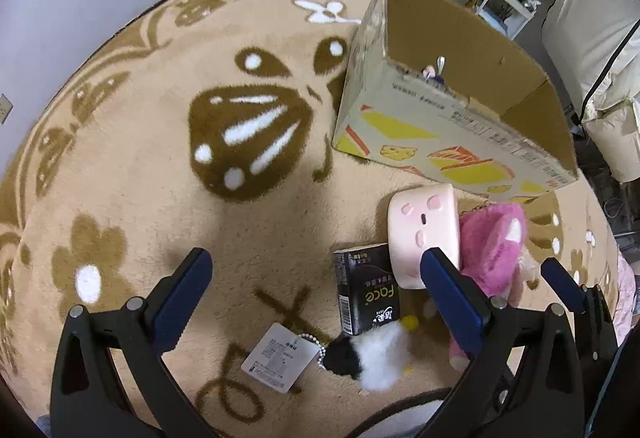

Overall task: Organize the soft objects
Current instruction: 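Grasp the pink cylindrical plush with the left tool while the right tool grasps the pink bear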

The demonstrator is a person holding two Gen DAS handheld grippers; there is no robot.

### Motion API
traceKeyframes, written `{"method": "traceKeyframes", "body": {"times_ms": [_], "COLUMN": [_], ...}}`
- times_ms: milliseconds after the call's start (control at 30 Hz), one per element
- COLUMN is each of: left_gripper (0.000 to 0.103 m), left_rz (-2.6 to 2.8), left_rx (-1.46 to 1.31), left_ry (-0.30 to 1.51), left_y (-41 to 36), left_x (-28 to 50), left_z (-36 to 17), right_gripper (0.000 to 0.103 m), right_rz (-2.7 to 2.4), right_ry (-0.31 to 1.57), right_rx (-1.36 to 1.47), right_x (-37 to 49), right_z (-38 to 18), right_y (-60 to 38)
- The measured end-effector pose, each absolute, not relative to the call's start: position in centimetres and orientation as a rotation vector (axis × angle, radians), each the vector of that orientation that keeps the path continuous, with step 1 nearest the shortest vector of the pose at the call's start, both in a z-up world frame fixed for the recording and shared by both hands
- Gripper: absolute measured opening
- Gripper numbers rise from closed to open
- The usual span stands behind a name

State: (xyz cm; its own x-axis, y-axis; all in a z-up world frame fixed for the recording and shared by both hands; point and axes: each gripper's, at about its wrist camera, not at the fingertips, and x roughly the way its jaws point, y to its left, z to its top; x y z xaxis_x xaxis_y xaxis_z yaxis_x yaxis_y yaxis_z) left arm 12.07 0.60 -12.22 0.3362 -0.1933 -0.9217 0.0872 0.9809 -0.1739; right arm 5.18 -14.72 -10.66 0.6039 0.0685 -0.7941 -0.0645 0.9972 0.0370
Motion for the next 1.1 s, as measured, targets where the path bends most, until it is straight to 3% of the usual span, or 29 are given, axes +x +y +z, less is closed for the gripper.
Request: {"method": "traceKeyframes", "body": {"times_ms": [233, 367, 500, 600, 633, 867, 1100], "left_gripper": [0.103, 0.103, 0.103, 0.103, 0.102, 0.102, 0.102], "left_rz": [-0.199, -0.221, -0.258, -0.292, -0.300, -0.353, -0.415], "left_rx": [-0.085, -0.092, -0.092, -0.091, -0.092, -0.095, -0.103], "left_ry": [1.264, 1.260, 1.237, 1.229, 1.226, 1.236, 1.256], "left_y": [-0.5, -1.0, -1.6, -2.4, -2.7, -4.1, -5.9], "left_x": [12.8, 13.0, 13.4, 13.8, 13.9, 14.4, 15.1], "left_z": [-14.2, -14.5, -14.5, -14.6, -14.6, -15.0, -15.0], "right_gripper": [0.097, 0.084, 0.079, 0.064, 0.048, 0.039, 0.037], "right_rz": [0.080, 0.120, 0.134, 0.150, 0.158, 0.163, 0.124], "right_ry": [0.965, 0.985, 0.984, 0.961, 0.956, 0.955, 0.956], "right_rx": [0.032, 0.080, 0.117, 0.182, 0.199, 0.178, 0.214], "right_x": [6.2, 6.5, 6.5, 6.4, 6.5, 6.3, 5.8], "right_z": [-12.3, -12.7, -12.6, -11.9, -11.6, -11.0, -10.3], "right_y": [-15.1, -15.4, -15.7, -16.5, -16.7, -16.7, -18.2]}}
